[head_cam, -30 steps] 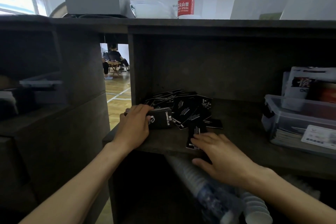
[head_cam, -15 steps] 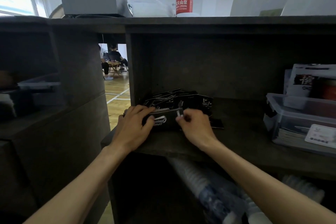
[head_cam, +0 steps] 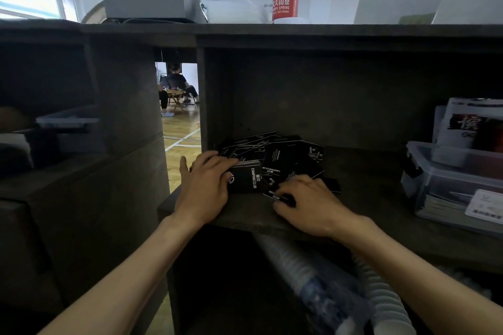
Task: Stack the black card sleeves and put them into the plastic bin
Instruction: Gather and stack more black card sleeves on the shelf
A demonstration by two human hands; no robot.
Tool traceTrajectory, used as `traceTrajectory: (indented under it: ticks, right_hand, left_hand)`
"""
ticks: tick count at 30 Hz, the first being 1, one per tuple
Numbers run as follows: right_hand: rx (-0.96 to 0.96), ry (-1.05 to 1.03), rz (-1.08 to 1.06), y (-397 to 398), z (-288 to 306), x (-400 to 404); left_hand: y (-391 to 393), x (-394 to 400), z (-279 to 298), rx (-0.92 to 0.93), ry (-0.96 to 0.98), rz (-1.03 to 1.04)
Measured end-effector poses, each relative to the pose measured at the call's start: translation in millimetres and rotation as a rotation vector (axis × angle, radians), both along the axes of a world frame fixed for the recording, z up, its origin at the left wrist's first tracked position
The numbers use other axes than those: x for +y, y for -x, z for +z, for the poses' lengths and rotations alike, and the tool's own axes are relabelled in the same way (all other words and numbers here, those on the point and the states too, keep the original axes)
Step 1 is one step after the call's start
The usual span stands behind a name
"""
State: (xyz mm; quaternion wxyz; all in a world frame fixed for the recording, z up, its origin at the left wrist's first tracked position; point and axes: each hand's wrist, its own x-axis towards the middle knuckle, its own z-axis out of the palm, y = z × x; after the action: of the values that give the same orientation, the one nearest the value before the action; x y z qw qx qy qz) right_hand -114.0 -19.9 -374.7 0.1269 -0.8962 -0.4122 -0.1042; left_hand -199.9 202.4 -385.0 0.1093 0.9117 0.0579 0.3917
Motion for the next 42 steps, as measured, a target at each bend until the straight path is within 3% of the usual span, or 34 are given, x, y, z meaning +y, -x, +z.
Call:
traceTrajectory:
  ticks: [4,7,12,15,18,20,23,27,32,38,40,42]
  right_hand:
    - [0.021,0.006,0.070,33,5,-39]
    - [-0.076,-0.028,0.178,50,3,-56]
    - [-0.179,-0.774,0.193,59,21,-53]
    - [-0.097,-0.916,0.157,54,29,-28]
    - [0.160,-0.926,0.025,34,22,4]
    - [0.224,-0.819,-0.074,20,16,24]
    - [0.176,-0.552,-0.088,4,6,43]
    - [0.132,-0.501,-0.063,-14,7,32]
    - [0.129,-0.052,-0.010,-8,-3,2]
    - [-0.140,0.009,0.101,40,-11,-40]
    - [-0.246,-0.074,0.199,49,-7,-50]
    - [-0.208,-0.274,0.265,57,2,-55]
  left_hand:
    - [0,-2,4,0.051,0.054,-0.049]
    - [1,-3,4,0.062,0.060,-0.037]
    - [0,-3,3,0.072,0.046,-0.018]
    - [1,-1,2,0.080,0.060,-0.035]
    - [2,-1,4,0.098,0.104,-0.061]
    - [3,-2,6,0.103,0.136,-0.061]
    - [1,0,4,0.094,0.100,-0.043]
    - [-2,3,1,0.033,0.079,-0.054]
    - [-1,1,-1,-0.019,0.047,-0.040]
    - [-3,1,1,0.059,0.034,-0.009]
    - [-4,1,0,0.079,0.022,0.006]
    - [-4,1,0,0.093,0.008,0.020]
